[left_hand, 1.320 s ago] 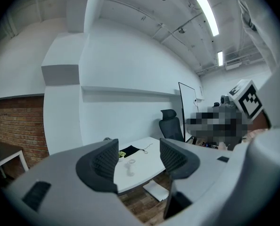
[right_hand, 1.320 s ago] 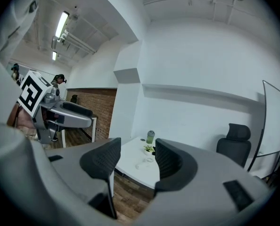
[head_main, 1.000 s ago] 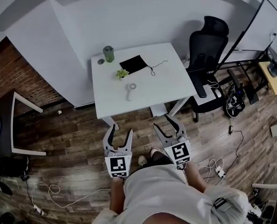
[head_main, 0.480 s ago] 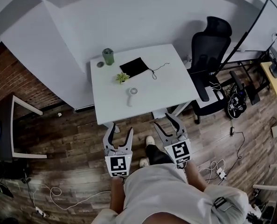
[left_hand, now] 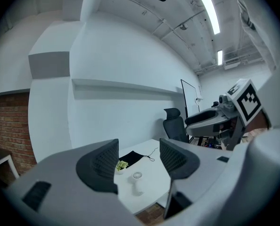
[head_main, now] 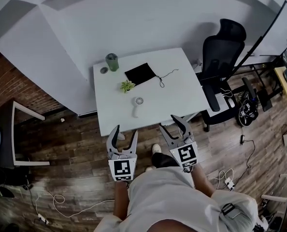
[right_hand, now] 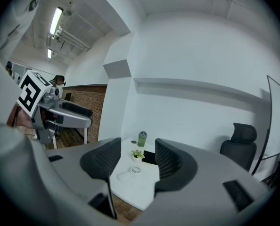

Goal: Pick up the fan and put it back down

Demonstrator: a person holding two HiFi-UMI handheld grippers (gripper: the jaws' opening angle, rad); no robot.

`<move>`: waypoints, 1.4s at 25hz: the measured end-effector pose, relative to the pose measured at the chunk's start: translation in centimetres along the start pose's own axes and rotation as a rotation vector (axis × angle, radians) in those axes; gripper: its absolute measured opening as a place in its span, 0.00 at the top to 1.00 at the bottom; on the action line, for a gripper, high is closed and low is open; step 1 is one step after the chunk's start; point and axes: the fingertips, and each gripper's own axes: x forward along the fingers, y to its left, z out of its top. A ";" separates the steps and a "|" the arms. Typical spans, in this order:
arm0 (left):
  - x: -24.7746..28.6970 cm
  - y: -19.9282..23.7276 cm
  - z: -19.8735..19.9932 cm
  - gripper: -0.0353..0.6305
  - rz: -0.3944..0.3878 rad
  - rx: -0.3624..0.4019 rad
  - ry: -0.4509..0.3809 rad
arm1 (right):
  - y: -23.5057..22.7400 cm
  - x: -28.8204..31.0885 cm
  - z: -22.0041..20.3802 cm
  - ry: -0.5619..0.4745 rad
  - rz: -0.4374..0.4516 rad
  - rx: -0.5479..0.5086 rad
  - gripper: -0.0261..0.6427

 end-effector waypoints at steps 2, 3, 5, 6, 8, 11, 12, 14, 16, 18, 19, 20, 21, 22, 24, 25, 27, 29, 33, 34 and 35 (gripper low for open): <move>1.2 0.4 0.2 0.55 0.007 -0.001 -0.001 | -0.9 1.0 0.1 -0.001 0.005 -0.003 0.62; 1.8 0.6 0.3 0.55 0.010 0.000 0.000 | -1.3 1.6 0.1 -0.001 0.008 -0.004 0.62; 3.1 1.1 0.3 0.55 0.016 -0.001 0.003 | -2.2 2.7 0.1 0.001 0.016 -0.004 0.62; 3.8 1.2 0.4 0.55 0.020 -0.002 0.005 | -2.6 3.3 0.0 0.001 0.021 -0.005 0.62; 5.0 1.5 0.5 0.55 0.032 -0.012 0.007 | -3.4 4.3 0.1 0.002 0.034 -0.007 0.62; 6.6 1.8 0.7 0.55 0.052 -0.025 0.012 | -4.5 5.7 0.2 0.000 0.061 -0.010 0.62; 7.2 1.8 0.7 0.55 0.055 -0.021 0.017 | -4.9 6.2 0.2 -0.001 0.070 -0.011 0.62; 8.4 1.8 0.9 0.55 0.061 -0.017 0.024 | -5.7 7.1 0.1 -0.003 0.084 -0.008 0.62; 9.3 1.9 1.0 0.55 0.070 -0.013 0.029 | -6.4 8.0 0.0 -0.006 0.095 -0.003 0.63; 10.1 2.0 1.0 0.55 0.081 -0.007 0.036 | -7.0 8.7 -0.1 -0.010 0.109 0.002 0.63; 10.4 2.0 1.0 0.55 0.086 -0.005 0.041 | -7.2 9.0 -0.2 -0.012 0.116 0.004 0.63; 10.8 2.0 0.9 0.55 0.092 -0.003 0.046 | -7.5 9.3 -0.4 -0.013 0.124 0.007 0.63; 11.3 2.0 0.8 0.55 0.097 -0.001 0.051 | -7.8 9.7 -0.6 -0.012 0.131 0.010 0.63; 11.7 2.0 0.7 0.55 0.101 0.000 0.057 | -8.1 9.9 -0.9 -0.009 0.137 0.012 0.63; 12.5 1.8 0.5 0.55 0.104 -0.002 0.068 | -8.7 10.4 -1.4 -0.001 0.146 0.015 0.63; 12.8 1.7 0.5 0.55 0.103 -0.005 0.074 | -9.0 10.6 -1.6 0.004 0.149 0.018 0.63; 13.6 1.5 0.2 0.55 0.099 -0.012 0.089 | -9.5 11.1 -2.0 0.014 0.155 0.029 0.63; 14.3 1.4 -0.3 0.55 0.095 -0.016 0.106 | -9.8 11.6 -2.5 0.023 0.161 0.037 0.63; 15.7 1.4 -1.3 0.55 0.078 -0.021 0.138 | -10.1 12.7 -3.5 0.046 0.175 0.046 0.63; 16.0 1.3 -1.6 0.55 0.069 -0.022 0.148 | -10.1 13.0 -3.7 0.055 0.178 0.049 0.63; 16.2 1.3 -1.9 0.55 0.059 -0.024 0.161 | -10.1 13.2 -4.1 0.063 0.181 0.052 0.63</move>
